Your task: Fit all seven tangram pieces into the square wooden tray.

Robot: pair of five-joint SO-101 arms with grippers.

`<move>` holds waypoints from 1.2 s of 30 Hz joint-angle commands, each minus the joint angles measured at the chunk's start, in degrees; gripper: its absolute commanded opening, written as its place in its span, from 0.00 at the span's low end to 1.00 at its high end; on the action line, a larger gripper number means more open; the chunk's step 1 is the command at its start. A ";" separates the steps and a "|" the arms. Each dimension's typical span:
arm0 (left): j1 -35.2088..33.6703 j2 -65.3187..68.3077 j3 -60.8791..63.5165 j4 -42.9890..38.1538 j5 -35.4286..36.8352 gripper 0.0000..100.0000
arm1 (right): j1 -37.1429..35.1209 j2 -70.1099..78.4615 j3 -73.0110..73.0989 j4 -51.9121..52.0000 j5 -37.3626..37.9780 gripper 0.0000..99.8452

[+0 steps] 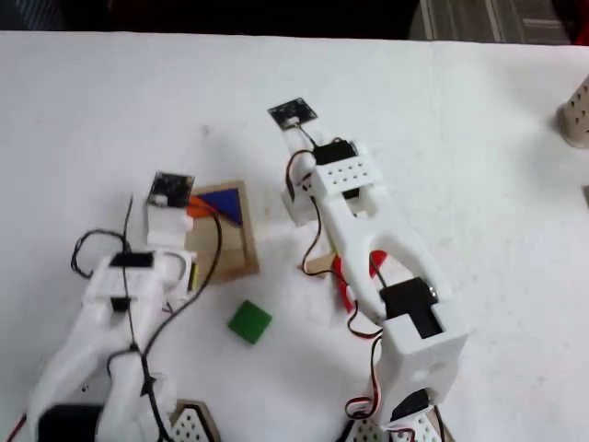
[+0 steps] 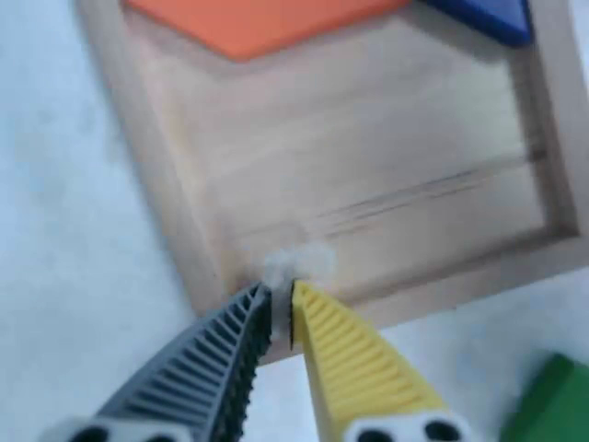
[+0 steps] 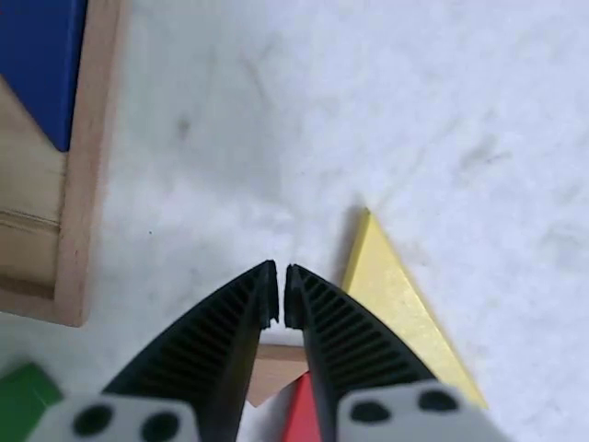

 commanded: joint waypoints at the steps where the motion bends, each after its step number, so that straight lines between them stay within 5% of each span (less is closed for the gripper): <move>1: 1.71 -6.73 2.29 0.09 0.79 0.08 | 0.13 -3.74 -0.53 -0.57 -0.53 0.02; 13: -9.10 -6.73 -4.66 -0.35 1.14 0.08 | 0.66 -6.37 0.44 7.43 -0.53 0.02; 20: -10.33 -6.64 -4.84 -0.35 5.98 0.26 | 0.31 -15.52 13.27 5.23 -0.53 0.02; 24: -12.18 -6.11 -6.15 -1.32 6.15 0.27 | 0.22 -20.79 20.48 2.68 -0.53 0.02; 31: -13.93 11.56 -14.77 -2.73 6.42 0.27 | -1.63 -22.73 24.70 0.84 0.09 0.03; 36: -16.75 21.32 -22.42 0.70 6.51 0.27 | -5.05 -22.73 25.85 -0.66 3.52 0.15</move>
